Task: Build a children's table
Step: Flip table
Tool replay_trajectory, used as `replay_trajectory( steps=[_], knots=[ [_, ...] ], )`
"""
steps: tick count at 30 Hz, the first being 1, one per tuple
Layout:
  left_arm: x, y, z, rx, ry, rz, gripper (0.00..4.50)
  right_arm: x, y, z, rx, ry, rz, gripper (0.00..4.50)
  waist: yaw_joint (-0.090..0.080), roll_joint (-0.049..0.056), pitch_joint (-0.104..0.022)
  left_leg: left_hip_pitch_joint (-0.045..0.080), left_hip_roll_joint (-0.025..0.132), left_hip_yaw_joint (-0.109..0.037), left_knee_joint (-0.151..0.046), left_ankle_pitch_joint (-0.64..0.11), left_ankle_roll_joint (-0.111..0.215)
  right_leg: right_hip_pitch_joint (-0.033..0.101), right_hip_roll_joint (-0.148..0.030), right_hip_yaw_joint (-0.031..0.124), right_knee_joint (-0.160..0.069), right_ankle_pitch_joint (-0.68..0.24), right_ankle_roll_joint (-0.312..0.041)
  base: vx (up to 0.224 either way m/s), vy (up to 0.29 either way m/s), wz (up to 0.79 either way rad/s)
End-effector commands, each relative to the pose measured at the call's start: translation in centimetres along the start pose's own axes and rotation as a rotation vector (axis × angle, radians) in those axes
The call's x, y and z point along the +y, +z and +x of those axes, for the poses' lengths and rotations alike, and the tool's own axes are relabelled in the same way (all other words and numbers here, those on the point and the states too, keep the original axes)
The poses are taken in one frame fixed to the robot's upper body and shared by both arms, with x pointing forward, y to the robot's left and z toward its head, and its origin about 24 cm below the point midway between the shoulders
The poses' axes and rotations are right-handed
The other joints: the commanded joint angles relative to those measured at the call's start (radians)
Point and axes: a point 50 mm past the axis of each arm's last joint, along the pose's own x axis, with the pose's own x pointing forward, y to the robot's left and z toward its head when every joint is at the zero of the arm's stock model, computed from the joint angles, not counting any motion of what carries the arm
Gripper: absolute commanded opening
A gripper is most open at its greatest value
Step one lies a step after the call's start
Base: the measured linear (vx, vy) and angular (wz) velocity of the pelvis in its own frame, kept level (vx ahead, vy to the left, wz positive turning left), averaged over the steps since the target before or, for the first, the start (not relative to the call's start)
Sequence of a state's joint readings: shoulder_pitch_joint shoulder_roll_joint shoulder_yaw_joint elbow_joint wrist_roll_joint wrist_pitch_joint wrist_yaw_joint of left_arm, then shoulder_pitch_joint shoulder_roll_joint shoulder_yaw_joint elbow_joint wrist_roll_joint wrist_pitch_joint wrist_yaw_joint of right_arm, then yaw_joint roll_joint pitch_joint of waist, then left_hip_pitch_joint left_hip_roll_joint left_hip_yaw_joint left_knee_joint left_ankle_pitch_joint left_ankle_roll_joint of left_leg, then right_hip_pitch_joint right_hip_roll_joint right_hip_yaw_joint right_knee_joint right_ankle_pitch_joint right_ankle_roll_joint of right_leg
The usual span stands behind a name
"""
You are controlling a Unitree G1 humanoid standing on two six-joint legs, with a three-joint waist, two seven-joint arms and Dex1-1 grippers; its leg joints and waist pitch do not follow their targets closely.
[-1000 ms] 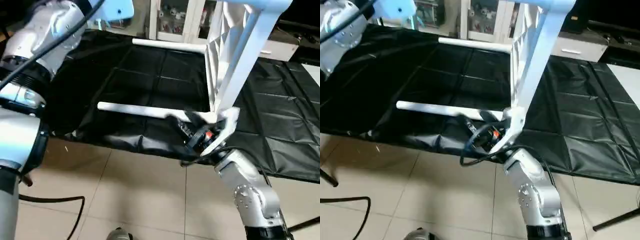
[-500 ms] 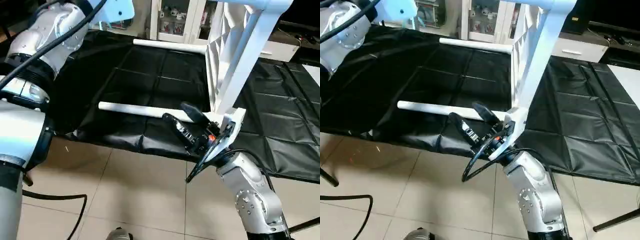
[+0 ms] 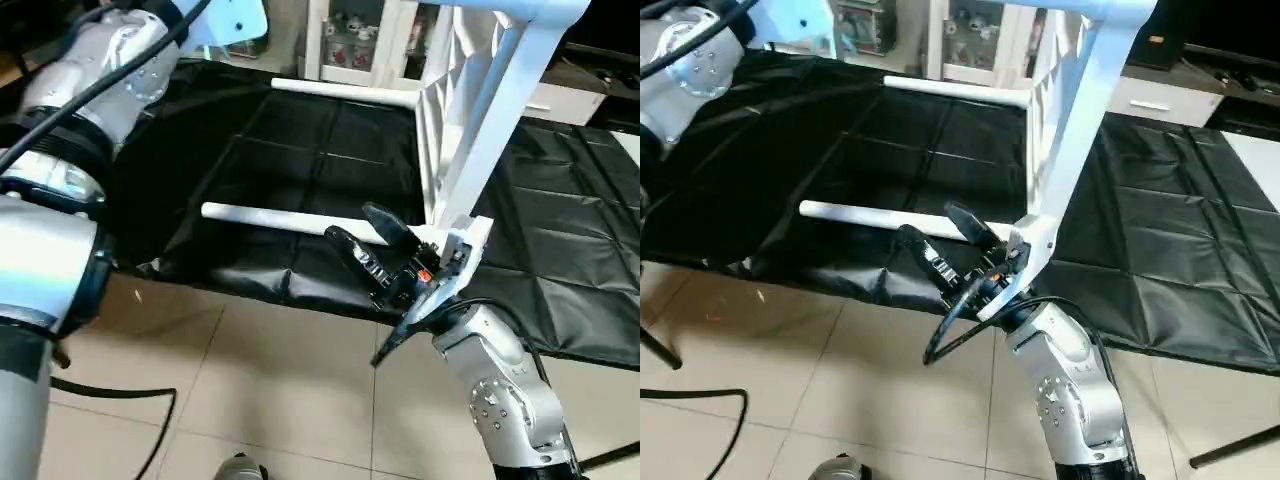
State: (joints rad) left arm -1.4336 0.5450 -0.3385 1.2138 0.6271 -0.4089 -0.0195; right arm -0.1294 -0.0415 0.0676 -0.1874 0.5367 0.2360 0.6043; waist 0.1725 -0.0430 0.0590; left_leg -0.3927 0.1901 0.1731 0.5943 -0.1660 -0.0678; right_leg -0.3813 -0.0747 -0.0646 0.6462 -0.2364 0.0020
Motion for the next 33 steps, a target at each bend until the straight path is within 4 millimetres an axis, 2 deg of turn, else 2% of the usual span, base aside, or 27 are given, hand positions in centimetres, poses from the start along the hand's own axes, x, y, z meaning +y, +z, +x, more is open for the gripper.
replay_trajectory(
  steps=[1,5,9,12,15,18,19,21,22,24,25,30,31,33],
  knots=[
    [1.0,-0.2,0.1,0.034,0.128,-0.319,1.64,-1.0,-0.2,-0.3,0.028,-0.076,-0.021,4.38,-0.001,0.017,-0.074,0.037,0.049,-0.026,-0.069,-0.169,-0.029,0.037,-0.085,0.048,-0.058,0.167,-0.181,0.000,0.000,0.00],
    [0.8,-0.5,0.1,0.065,0.168,-0.506,1.64,-2.0,-0.6,-0.5,0.064,-0.157,-0.028,4.38,0.001,0.014,-0.073,0.034,0.045,-0.023,-0.066,-0.156,-0.017,0.038,-0.087,0.048,-0.059,0.153,-0.189,0.000,0.000,0.00],
    [0.6,-0.6,0.1,0.076,0.194,-0.662,1.67,-3.2,-1.2,-0.9,0.118,-0.254,-0.055,4.38,0.012,0.020,-0.074,0.034,0.047,-0.020,-0.062,-0.128,0.000,0.035,-0.089,0.049,-0.060,0.117,-0.193,0.000,0.000,0.00],
    [0.7,-0.5,0.2,0.070,0.208,-0.670,1.69,-3.5,-1.6,-1.1,0.147,-0.274,-0.053,4.38,0.022,0.022,-0.078,0.034,0.047,-0.020,-0.060,-0.107,0.008,0.033,-0.086,0.047,-0.054,0.159,-0.193,0.000,0.000,0.00],
    [0.6,-0.5,0.2,0.081,0.204,-0.711,1.71,-3.6,-2.0,-1.2,0.174,-0.267,-0.047,4.38,0.022,0.021,-0.080,0.029,0.047,-0.020,-0.057,-0.093,0.020,0.034,-0.086,0.045,-0.050,0.199,-0.194,0.000,0.000,0.00],
    [0.6,-0.5,0.2,0.088,0.201,-0.748,1.71,-3.7,-2.2,-1.2,0.187,-0.268,-0.055,4.50,0.020,0.021,-0.077,0.028,0.047,-0.021,-0.060,-0.118,0.017,0.033,-0.088,0.043,-0.054,0.164,-0.192,0.000,0.000,0.00],
    [0.7,-0.4,0.3,0.088,0.203,-0.763,1.71,-3.9,-2.4,-1.1,0.188,-0.288,-0.060,4.50,0.018,0.018,-0.076,0.027,0.047,-0.020,-0.061,-0.126,0.017,0.034,-0.088,0.043,-0.056,0.150,-0.191,0.000,0.000,0.00],
    [0.7,-0.4,0.3,0.089,0.204,-0.778,1.71,-4.4,-2.5,-1.1,0.189,-0.334,-0.079,4.50,0.015,0.020,-0.075,0.026,0.047,-0.021,-0.063,-0.138,0.006,0.033,-0.090,0.044,-0.059,0.116,-0.190,0.000,0.000,0.00],
    [0.7,-0.4,0.3,0.090,0.204,-0.783,1.71,-5.0,-2.5,-1.3,0.190,-0.388,-0.088,4.50,0.014,0.016,-0.075,0.027,0.047,-0.020,-0.063,-0.139,0.003,0.034,-0.090,0.044,-0.060,0.108,-0.185,0.000,0.000,0.00],
    [0.7,-0.3,0.3,0.091,0.204,-0.788,1.71,-5.5,-2.6,-1.4,0.190,-0.425,-0.093,4.50,0.013,0.017,-0.076,0.028,0.047,-0.019,-0.063,-0.133,0.000,0.032,-0.090,0.045,-0.059,0.106,-0.186,0.000,0.000,0.00],
    [0.6,-0.4,0.3,0.097,0.203,-0.805,1.71,-6.5,-2.4,-1.7,0.150,-0.503,-0.101,4.50,0.012,0.017,-0.076,0.026,0.046,-0.018,-0.062,-0.131,0.003,0.031,-0.091,0.045,-0.059,0.111,-0.188,0.000,0.000,0.00],
    [0.5,-0.4,0.3,0.105,0.200,-0.829,1.71,-7.5,-2.2,-1.6,0.071,-0.576,-0.103,4.50,0.011,0.018,-0.082,0.024,0.044,-0.017,-0.055,-0.079,0.020,0.032,-0.090,0.044,-0.048,0.184,-0.194,0.000,0.000,0.00],
    [0.5,-0.4,0.3,0.105,0.199,-0.830,1.71,-7.5,-2.1,-1.5,0.042,-0.569,-0.087,4.50,0.012,0.015,-0.083,0.023,0.042,-0.015,-0.052,-0.066,0.038,0.034,-0.089,0.043,-0.047,0.206,-0.203,0.000,0.000,0.00],
    [0.4,-0.4,0.3,0.109,0.198,-0.848,1.71,-7.5,-2.2,-1.3,0.020,-0.557,-0.064,4.50,0.013,0.015,-0.085,0.022,0.042,-0.015,-0.047,-0.036,0.063,0.034,-0.086,0.042,-0.042,0.241,-0.209,0.000,0.000,0.00]
  ],
)
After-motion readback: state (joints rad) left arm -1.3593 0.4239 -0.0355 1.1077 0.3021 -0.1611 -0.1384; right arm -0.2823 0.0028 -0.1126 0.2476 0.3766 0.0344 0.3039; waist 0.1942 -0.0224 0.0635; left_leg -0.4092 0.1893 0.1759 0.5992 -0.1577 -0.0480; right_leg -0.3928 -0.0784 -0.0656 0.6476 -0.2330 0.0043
